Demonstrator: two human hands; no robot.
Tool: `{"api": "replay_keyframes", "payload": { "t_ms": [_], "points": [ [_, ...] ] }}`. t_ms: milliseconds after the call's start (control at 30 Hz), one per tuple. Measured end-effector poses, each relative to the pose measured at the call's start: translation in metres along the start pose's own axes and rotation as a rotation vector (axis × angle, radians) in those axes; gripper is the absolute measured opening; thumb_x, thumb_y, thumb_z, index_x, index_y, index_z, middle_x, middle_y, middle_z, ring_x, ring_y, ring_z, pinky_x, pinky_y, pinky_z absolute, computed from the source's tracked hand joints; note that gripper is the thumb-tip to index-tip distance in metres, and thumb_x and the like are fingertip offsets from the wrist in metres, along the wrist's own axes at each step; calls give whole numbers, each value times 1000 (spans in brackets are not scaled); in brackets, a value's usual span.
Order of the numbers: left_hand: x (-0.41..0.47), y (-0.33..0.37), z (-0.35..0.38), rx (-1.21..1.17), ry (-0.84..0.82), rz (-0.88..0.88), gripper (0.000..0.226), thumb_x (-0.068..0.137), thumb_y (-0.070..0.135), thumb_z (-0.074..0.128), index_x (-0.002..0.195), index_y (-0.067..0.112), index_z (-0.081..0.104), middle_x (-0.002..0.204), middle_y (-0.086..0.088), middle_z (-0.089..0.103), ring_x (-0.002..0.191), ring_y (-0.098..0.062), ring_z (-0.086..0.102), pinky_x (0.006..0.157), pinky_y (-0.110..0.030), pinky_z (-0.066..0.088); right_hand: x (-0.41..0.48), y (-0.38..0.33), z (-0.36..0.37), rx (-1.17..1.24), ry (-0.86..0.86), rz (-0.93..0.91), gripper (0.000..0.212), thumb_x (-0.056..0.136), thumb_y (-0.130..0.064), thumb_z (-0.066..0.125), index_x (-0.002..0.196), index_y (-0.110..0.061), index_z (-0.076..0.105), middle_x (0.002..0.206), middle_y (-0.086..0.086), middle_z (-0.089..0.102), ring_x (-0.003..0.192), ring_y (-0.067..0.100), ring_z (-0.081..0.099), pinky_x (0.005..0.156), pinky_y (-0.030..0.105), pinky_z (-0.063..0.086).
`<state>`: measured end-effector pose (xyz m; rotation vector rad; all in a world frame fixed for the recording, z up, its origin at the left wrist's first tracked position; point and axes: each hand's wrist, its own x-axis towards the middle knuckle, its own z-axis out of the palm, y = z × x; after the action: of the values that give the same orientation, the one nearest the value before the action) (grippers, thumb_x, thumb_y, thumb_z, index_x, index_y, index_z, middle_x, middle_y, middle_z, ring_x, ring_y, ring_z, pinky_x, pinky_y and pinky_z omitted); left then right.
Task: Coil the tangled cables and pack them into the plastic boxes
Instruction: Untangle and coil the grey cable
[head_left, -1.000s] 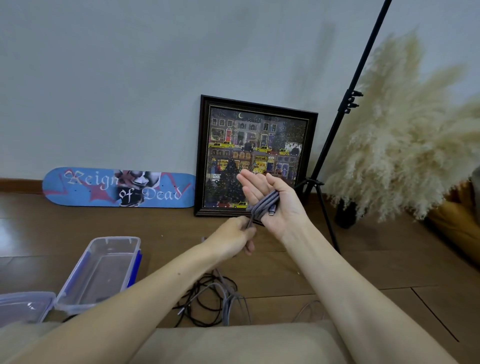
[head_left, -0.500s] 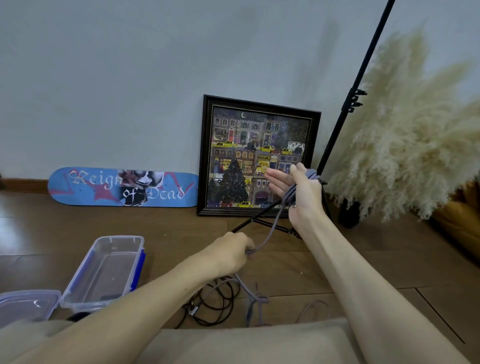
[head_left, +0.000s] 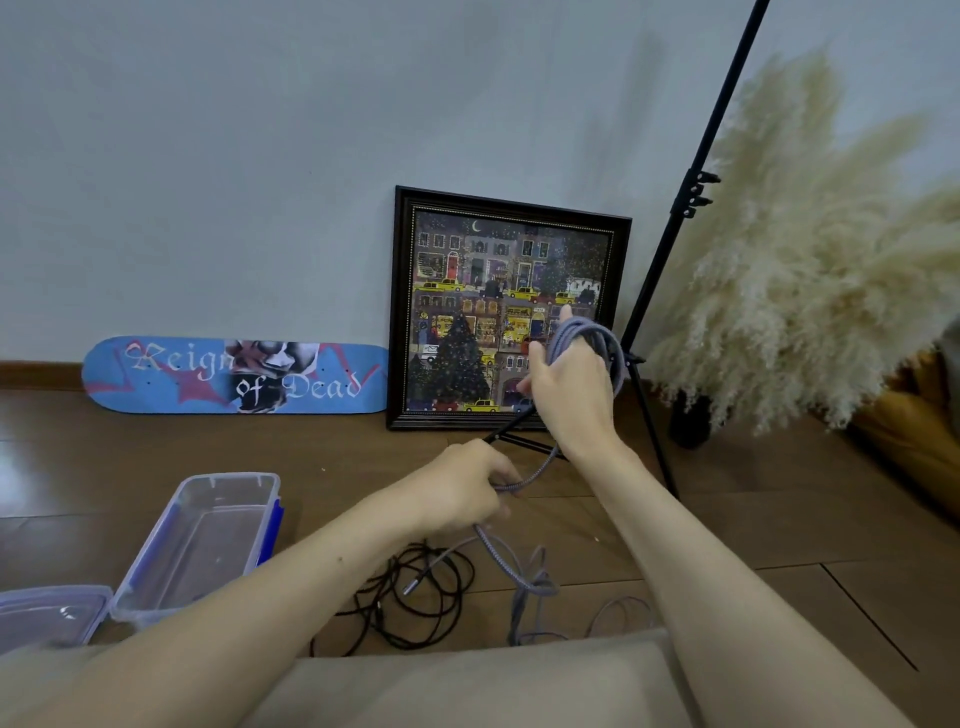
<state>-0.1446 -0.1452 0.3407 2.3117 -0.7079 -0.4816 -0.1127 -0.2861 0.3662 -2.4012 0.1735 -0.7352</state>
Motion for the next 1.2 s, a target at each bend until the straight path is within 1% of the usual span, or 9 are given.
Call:
{"api": "replay_keyframes", "payload": {
  "t_ms": [133,300,500,633,700,767,967,1067,1200],
  "points": [
    [2,-11,-15,-379,44,-179,21,84,-5,63,105,-1,64,88,-10,63,53,-11,58,59,-23,49,-4,-4,1,-264,-222,-215,50,100,-29,45,141,-2,39,73,4,64,59,19,62,51,31,52],
    [-3,-17,-35,-856,-6,-499,16,92,-12,45,97,-6,59,67,-17,63,31,-4,50,35,-10,42,-14,-17,5,-519,-502,-332,20,99,-24,45,91,-7,53,65,0,49,60,24,53,55,31,44],
    [-3,-17,-37,-1115,21,-597,7,94,-2,47,94,-3,54,54,-15,59,25,-3,36,26,-11,32,-14,-20,8,-648,-272,-405,23,97,-15,42,113,-2,52,73,6,58,53,23,45,41,24,29],
    [-8,-3,-21,-1320,298,-447,6,88,4,61,91,0,57,74,-15,63,52,-12,57,52,-21,54,-15,-18,5,-666,-82,-304,19,89,-8,54,101,6,59,64,16,65,43,26,53,38,18,17],
    [-9,2,-8,-1222,217,-347,27,85,20,67,107,7,56,88,-11,69,76,-17,65,89,-35,50,-14,-15,7,-666,18,-272,13,83,-5,62,90,5,62,55,15,62,40,27,57,37,18,21],
    [-7,1,7,-955,165,-295,61,80,27,73,131,13,45,104,-6,70,96,-17,64,105,-37,36,-14,-14,10,-674,-15,-220,17,91,-8,51,102,3,58,70,15,68,56,29,65,40,24,29],
    [1,-13,25,-607,171,-288,80,87,22,66,146,28,12,128,-9,54,111,-20,53,86,-28,37,-17,-12,12,-600,19,-115,24,102,-22,42,111,-3,52,76,7,64,55,22,54,43,26,35],
    [5,-15,23,-543,123,-287,76,86,29,67,146,19,22,136,-8,47,119,-23,50,89,-28,42,-19,-16,18,-501,-12,-86,25,102,-26,42,105,-4,53,77,7,64,57,22,54,45,27,37],
    [3,-11,33,-550,74,-212,46,89,22,63,132,17,47,111,-5,55,97,-18,58,70,-25,47,-22,-28,26,-277,-1,2,29,101,-27,42,98,-2,56,77,9,66,62,25,61,49,28,40]
  ]
}}
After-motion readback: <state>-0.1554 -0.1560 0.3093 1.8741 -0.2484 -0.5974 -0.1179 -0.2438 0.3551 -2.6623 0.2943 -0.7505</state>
